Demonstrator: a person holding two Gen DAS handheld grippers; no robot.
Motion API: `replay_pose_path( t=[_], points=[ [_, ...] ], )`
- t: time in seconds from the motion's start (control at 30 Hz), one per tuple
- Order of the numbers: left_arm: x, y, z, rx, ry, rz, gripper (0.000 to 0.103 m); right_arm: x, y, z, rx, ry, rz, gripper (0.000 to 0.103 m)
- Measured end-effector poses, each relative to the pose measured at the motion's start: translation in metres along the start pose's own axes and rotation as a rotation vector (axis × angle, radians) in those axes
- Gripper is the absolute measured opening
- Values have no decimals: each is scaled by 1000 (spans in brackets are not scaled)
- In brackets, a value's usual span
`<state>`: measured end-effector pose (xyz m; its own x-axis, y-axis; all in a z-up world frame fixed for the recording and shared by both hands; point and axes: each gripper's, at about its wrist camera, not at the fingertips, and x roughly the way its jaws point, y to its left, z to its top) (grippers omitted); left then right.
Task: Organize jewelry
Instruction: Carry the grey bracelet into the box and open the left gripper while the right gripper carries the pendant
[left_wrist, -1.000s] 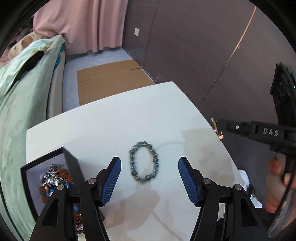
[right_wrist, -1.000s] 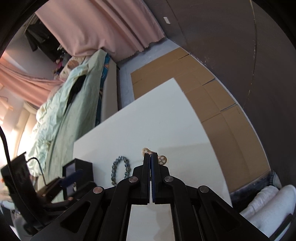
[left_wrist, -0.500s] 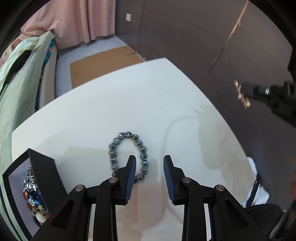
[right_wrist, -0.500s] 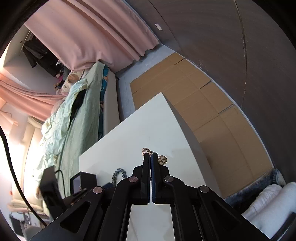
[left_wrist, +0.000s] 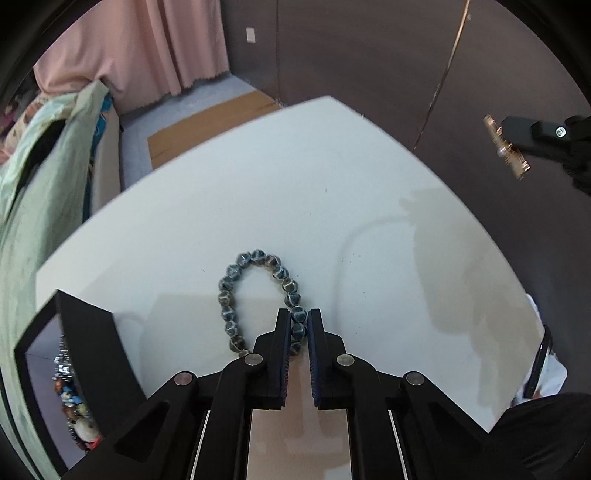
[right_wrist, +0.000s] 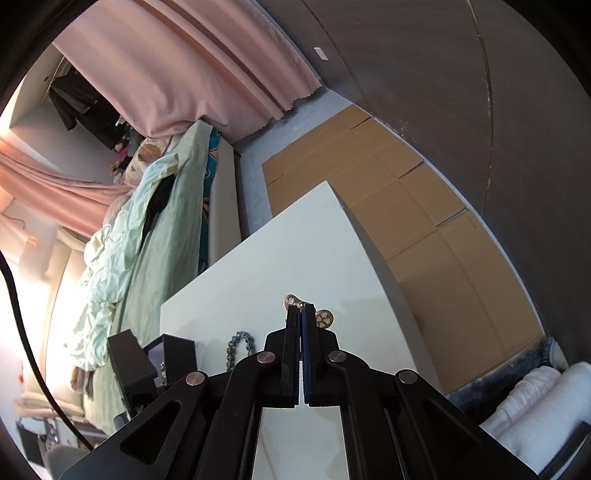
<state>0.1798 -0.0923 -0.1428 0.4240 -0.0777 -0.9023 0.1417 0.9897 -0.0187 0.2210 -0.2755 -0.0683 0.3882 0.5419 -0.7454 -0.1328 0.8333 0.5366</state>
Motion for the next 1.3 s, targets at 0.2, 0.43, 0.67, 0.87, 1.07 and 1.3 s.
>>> replay_pose_path(
  t=[0.2,0.43,0.67,0.87,1.07,1.3],
  points=[
    [-35,8,0,-26,-80,-12,9,-3,15,-8,-27,-8,31,1],
    [-73,23,-2,-73,-169,-38,9,-3,35,-17,-49,-23,68,1],
    [-113,48,-7,-146,-272,-54,9,3,58,-30,-65,-24,107,1],
    [-133,73,-16,-202,-315,-45,9,11,80,-38,-87,-19,145,1],
    [-142,101,-25,-260,-336,-38,9,20,97,-45,-106,-11,171,1],
    [-139,131,-32,-339,-331,-37,9,31,111,-52,-128,6,179,1]
  ],
)
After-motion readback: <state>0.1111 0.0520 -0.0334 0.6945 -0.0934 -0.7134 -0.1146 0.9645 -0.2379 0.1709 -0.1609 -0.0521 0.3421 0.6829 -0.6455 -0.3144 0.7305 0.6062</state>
